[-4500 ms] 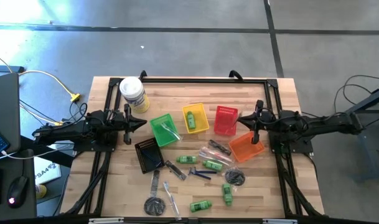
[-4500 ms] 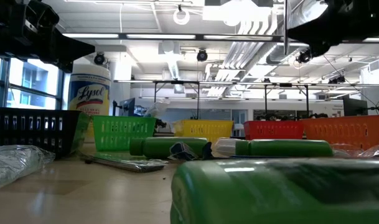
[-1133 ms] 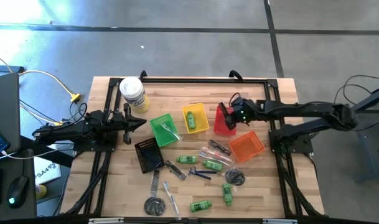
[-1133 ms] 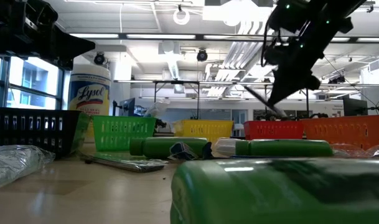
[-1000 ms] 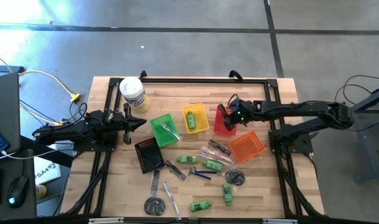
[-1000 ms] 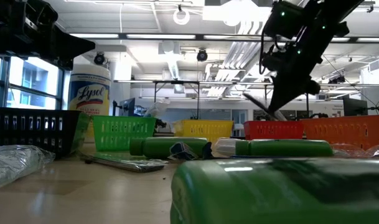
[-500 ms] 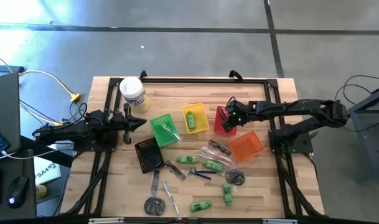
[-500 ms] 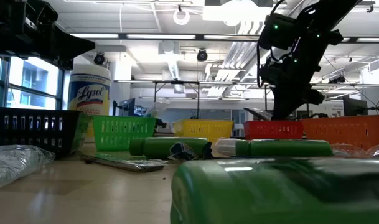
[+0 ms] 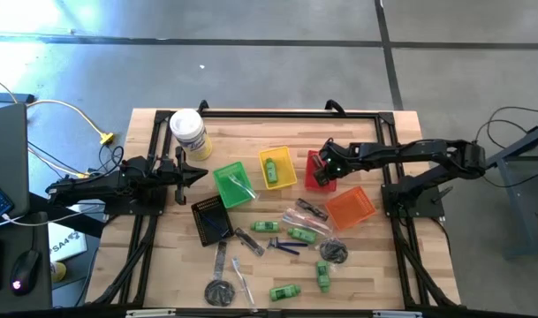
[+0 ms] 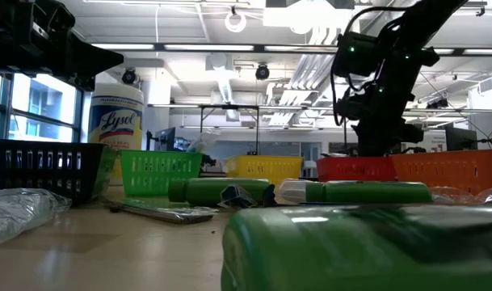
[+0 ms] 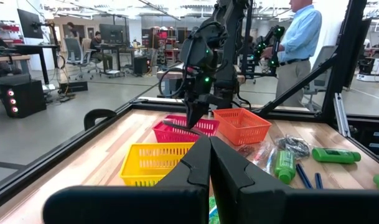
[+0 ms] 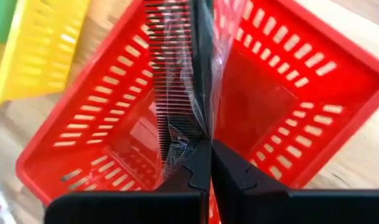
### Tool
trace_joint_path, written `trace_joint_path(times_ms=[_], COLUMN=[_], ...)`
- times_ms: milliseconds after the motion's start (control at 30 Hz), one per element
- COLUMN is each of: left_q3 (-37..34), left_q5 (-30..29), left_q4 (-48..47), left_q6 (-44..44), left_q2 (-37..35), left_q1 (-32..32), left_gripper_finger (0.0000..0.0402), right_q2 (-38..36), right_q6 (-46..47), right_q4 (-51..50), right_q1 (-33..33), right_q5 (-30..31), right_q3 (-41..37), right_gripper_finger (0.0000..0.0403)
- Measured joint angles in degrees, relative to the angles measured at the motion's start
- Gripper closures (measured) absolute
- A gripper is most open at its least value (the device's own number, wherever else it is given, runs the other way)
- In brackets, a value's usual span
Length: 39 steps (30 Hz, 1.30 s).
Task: Pick & Place Travel size toiletries
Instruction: Put the black comb into the red bin
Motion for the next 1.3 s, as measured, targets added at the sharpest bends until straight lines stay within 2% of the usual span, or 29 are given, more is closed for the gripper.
trace_joint_path(times_ms=[400, 700, 1000, 1300], left_q3=[0.0, 0.0, 0.0, 0.0], left_q5=[0.2, 0.2, 0.2, 0.2], left_q4=[-0.02, -0.04, -0.05, -0.09], left_q6=[0.0, -0.02, 0.0, -0.02], left_q2=[0.0, 0.0, 0.0, 0.0], left_q1=[0.0, 0.0, 0.0, 0.0], left_gripper_finger=[0.0402, 0.0402, 0.0402, 0.0402], right_q2=[1.86, 7.34, 7.72, 7.72], right_q6=[0.32, 1.09, -0.04, -0.04], right_q4=[-0.04, 0.58, 3.86, 4.07], right_q1=[-0.91, -0.89, -0.89, -0.89], right_q5=[-0.29, -0.53, 0.06, 0.28], right_q3=[0.0, 0.05, 0.07, 0.04], right_gripper_finger=[0.0401, 0.0401, 0.04, 0.0359])
